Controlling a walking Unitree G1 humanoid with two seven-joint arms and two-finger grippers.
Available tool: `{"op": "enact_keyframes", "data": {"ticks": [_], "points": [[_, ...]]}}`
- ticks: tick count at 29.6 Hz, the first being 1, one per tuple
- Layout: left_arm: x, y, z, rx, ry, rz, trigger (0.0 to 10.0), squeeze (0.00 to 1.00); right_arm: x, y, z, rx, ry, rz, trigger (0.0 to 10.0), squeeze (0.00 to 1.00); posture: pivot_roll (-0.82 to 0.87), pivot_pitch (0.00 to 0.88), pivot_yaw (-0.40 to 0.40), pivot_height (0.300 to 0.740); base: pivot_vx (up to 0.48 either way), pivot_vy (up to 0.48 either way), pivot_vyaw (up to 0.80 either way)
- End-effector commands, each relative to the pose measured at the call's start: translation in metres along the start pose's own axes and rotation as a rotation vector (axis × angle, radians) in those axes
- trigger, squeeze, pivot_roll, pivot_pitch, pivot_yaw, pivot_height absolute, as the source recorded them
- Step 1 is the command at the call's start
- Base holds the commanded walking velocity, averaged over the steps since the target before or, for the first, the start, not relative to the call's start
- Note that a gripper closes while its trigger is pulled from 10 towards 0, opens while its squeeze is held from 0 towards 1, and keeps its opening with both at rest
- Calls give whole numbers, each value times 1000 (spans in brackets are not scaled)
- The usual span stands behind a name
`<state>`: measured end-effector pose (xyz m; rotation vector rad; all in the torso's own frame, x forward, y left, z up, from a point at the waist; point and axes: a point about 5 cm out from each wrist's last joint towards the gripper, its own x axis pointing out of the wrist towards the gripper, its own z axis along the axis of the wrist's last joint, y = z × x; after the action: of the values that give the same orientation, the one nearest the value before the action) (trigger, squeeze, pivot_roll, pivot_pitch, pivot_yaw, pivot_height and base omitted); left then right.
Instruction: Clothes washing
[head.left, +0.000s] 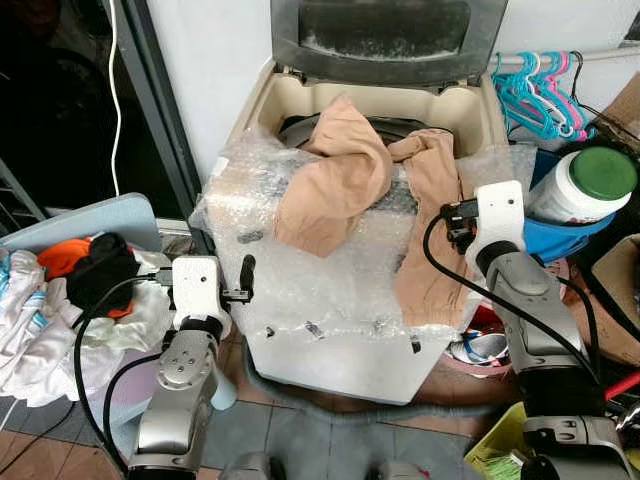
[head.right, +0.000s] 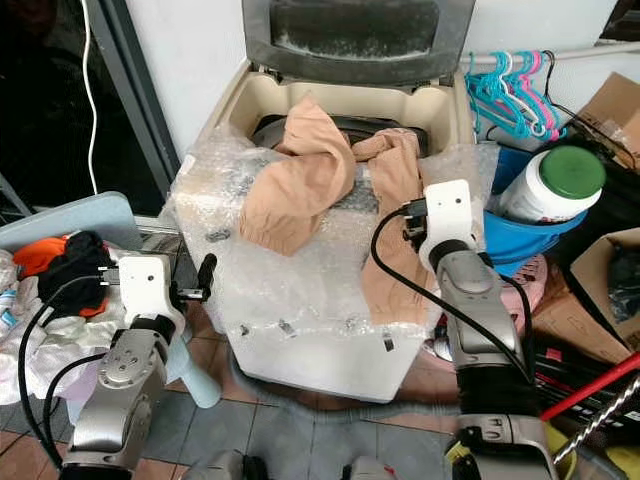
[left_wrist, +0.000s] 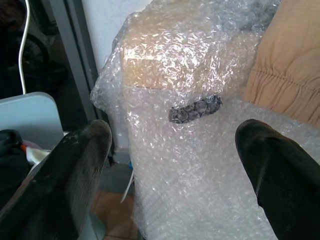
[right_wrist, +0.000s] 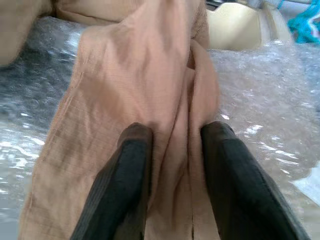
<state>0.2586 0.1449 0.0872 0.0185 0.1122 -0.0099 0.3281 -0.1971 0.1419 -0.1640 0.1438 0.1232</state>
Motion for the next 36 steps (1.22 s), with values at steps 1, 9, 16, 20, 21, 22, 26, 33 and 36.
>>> {"op": "enact_keyframes", "data": {"ticks": [1, 9, 16, 20, 21, 22, 26, 33, 36], "points": [[3, -1, 0, 12, 7, -6, 10000, 0, 3, 13, 11, 18, -27, 108, 0, 0, -40, 0, 20, 740, 0, 0, 0], [4, -2, 0, 13, 9, -3, 10000, 0, 11, 13, 33, -62, -81, 252, 0, 0, -42, 0, 14, 740, 0, 0, 0], [5, -3, -1, 10, 13, 1, 10000, 0, 24, 3, 52, -141, -95, 300, 0, 0, -42, 0, 5, 740, 0, 0, 0], [6, -2, -1, 13, 10, 8, 10000, 0, 33, 12, 61, -181, -84, 413, 0, 0, -41, 0, 1, 740, 0, 0, 0], [6, -2, -1, 13, 10, 8, 10000, 0, 33, 12, 61, -181, -84, 413, 0, 0, -41, 0, 1, 740, 0, 0, 0], [6, -2, -1, 13, 9, 10, 10000, 0, 35, 14, 64, -217, -87, 437, 0, 0, -41, 0, -4, 740, 0, 0, 0], [7, -2, 0, 11, 6, 18, 10000, 0, 45, 25, 87, -206, -146, 526, 0, 0, -40, 0, -11, 740, 0, 0, 0], [11, -3, 3, 16, -10, 34, 10000, 0, 59, 16, 180, -133, -489, 323, 0, 0, -33, 0, -14, 740, 0, 0, 0], [11, 0, 4, 25, -15, 54, 10000, 0, 54, 2, 208, -95, -614, 196, 0, 0, -25, 0, -16, 740, 0, 0, 0]]}}
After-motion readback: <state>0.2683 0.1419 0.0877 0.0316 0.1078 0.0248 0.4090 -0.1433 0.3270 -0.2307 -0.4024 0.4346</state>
